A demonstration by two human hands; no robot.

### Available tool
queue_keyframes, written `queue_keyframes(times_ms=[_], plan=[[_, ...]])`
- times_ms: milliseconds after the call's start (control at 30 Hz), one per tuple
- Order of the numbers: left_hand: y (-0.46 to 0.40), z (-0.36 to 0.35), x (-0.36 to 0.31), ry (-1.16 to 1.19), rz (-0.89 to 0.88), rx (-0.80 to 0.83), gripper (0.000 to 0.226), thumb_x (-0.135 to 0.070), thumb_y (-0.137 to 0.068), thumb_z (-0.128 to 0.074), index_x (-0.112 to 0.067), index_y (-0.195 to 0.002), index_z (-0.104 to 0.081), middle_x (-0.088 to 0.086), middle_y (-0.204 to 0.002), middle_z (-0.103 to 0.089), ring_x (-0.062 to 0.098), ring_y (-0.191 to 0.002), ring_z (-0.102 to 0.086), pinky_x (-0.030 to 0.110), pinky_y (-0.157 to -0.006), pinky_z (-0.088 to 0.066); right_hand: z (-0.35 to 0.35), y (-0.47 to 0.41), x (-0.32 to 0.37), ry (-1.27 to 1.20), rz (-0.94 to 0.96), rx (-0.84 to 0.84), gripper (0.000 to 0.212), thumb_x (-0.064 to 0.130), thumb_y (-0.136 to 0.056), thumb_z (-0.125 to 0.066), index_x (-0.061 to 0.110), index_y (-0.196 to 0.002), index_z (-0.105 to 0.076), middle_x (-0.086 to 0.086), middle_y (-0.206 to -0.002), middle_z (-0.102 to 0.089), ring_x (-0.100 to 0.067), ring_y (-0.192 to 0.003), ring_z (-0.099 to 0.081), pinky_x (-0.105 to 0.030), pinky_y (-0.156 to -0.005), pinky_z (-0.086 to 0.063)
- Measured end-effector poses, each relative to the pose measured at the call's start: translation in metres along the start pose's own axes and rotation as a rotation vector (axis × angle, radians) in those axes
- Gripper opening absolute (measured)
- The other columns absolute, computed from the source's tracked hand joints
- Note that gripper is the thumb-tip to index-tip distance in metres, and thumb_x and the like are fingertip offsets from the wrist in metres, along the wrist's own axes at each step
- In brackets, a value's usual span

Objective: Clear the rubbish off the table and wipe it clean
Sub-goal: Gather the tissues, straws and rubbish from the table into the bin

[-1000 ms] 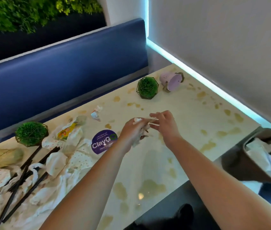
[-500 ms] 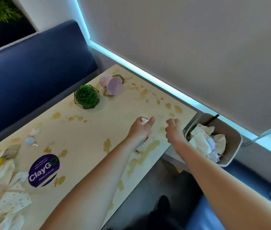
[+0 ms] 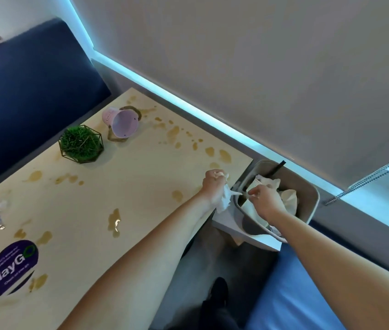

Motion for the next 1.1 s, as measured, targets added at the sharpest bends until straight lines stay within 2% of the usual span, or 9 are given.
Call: queue_keyframes(times_ms=[67, 167, 267, 467, 567, 667, 767, 900, 1100], plan=[[-0.008, -0.007, 0.004, -0.031, 0.022, 0.032, 0.025, -0.010, -0.100, -0.042, -0.002, -0.123, -0.045, 0.006, -0.105, -0.048, 0.020, -0.096, -0.048, 0.023, -0.079, -0.040, -0.001, -0.003, -0.004, 0.089, 0.040, 0.044, 0.023, 0.022, -0.095, -0.056, 0.028, -0.117, -0.061, -0.004, -0.129, -0.046, -0.030, -0.095, -0.061, -0.045, -0.086, -0.054], [-0.013, -0.016, 0.008, -0.108, 0.034, 0.079, 0.038, -0.021, -0.102, -0.046, -0.017, -0.138, -0.036, 0.005, -0.132, -0.045, 0.020, -0.117, -0.049, 0.031, -0.097, -0.043, 0.002, -0.003, -0.011, 0.179, 0.078, 0.115, 0.039, 0.027, -0.097, -0.053, 0.025, -0.136, -0.052, -0.008, -0.144, -0.037, -0.033, -0.123, -0.047, -0.046, -0.097, -0.047], [-0.018, -0.020, 0.010, -0.102, -0.023, 0.066, 0.039, -0.023, -0.099, -0.053, -0.021, -0.136, -0.040, 0.000, -0.129, -0.047, 0.017, -0.116, -0.051, 0.032, -0.099, -0.047, 0.004, -0.004, -0.019, 0.232, 0.084, 0.083, 0.042, 0.036, -0.098, -0.048, 0.031, -0.140, -0.049, -0.006, -0.150, -0.035, -0.033, -0.133, -0.031, -0.046, -0.109, -0.034], [-0.033, -0.033, 0.013, -0.152, -0.057, 0.046, 0.037, -0.028, -0.091, -0.066, -0.030, -0.124, -0.050, 0.001, -0.130, -0.049, 0.019, -0.117, -0.054, 0.038, -0.097, -0.052, 0.020, -0.004, -0.012, 0.107, 0.064, -0.115, 0.038, 0.030, -0.100, -0.043, 0.026, -0.137, -0.051, -0.008, -0.146, -0.040, -0.031, -0.130, -0.031, -0.041, -0.106, -0.025], [-0.037, -0.041, 0.011, -0.181, -0.053, -0.007, 0.039, -0.029, -0.090, -0.068, -0.030, -0.126, -0.053, 0.003, -0.123, -0.039, 0.020, -0.109, -0.052, 0.035, -0.094, -0.053, 0.030, 0.001, -0.004, -0.253, 0.136, -0.170, 0.031, 0.027, -0.100, -0.041, 0.026, -0.127, -0.057, -0.002, -0.129, -0.053, -0.023, -0.122, -0.042, -0.034, -0.096, -0.035], [-0.044, -0.050, 0.009, -0.123, -0.031, -0.040, 0.041, -0.030, -0.089, -0.068, -0.029, -0.127, -0.052, 0.005, -0.125, -0.041, 0.021, -0.108, -0.055, 0.033, -0.091, -0.055, 0.037, 0.012, 0.004, -0.602, 0.244, -0.047, 0.040, 0.036, -0.087, -0.048, 0.031, -0.127, -0.052, 0.005, -0.119, -0.056, -0.011, -0.110, -0.051, -0.022, -0.082, -0.041], [-0.048, -0.061, 0.008, 0.018, 0.010, 0.000, 0.042, -0.031, -0.089, -0.069, -0.029, -0.126, -0.049, 0.005, -0.129, -0.052, 0.021, -0.110, -0.059, 0.039, -0.090, -0.057, 0.033, 0.015, 0.003, -0.492, 0.366, -0.010, 0.055, 0.038, -0.079, -0.056, 0.032, -0.132, -0.044, 0.007, -0.128, -0.051, -0.007, -0.113, -0.049, -0.029, -0.091, -0.044], [-0.049, -0.067, 0.010, 0.045, 0.061, 0.083, 0.042, -0.033, -0.089, -0.069, -0.024, -0.125, -0.049, 0.000, -0.126, -0.057, 0.021, -0.110, -0.060, 0.037, -0.087, -0.058, 0.026, 0.011, -0.008, -0.475, 0.325, -0.092, 0.041, 0.028, -0.088, -0.063, 0.034, -0.123, -0.044, 0.005, -0.118, -0.059, -0.005, -0.102, -0.053, -0.031, -0.083, -0.049], [-0.042, -0.070, 0.019, -0.369, -0.095, 0.152, 0.050, -0.051, -0.089, -0.063, -0.028, -0.132, -0.053, -0.003, -0.129, -0.056, 0.015, -0.115, -0.056, 0.033, -0.099, -0.047, 0.021, 0.002, -0.024, -0.230, 0.263, -0.176, 0.026, 0.012, -0.094, -0.048, 0.020, -0.119, -0.050, -0.009, -0.129, -0.042, -0.022, -0.096, -0.052, -0.029, -0.072, -0.044]])
Point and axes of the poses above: each hand's wrist, its own y-axis away from the middle knuckle, its own z-axis out of the back of the hand, x = y × z, the point moved 3 cm from there along -y, towards the middle knuckle
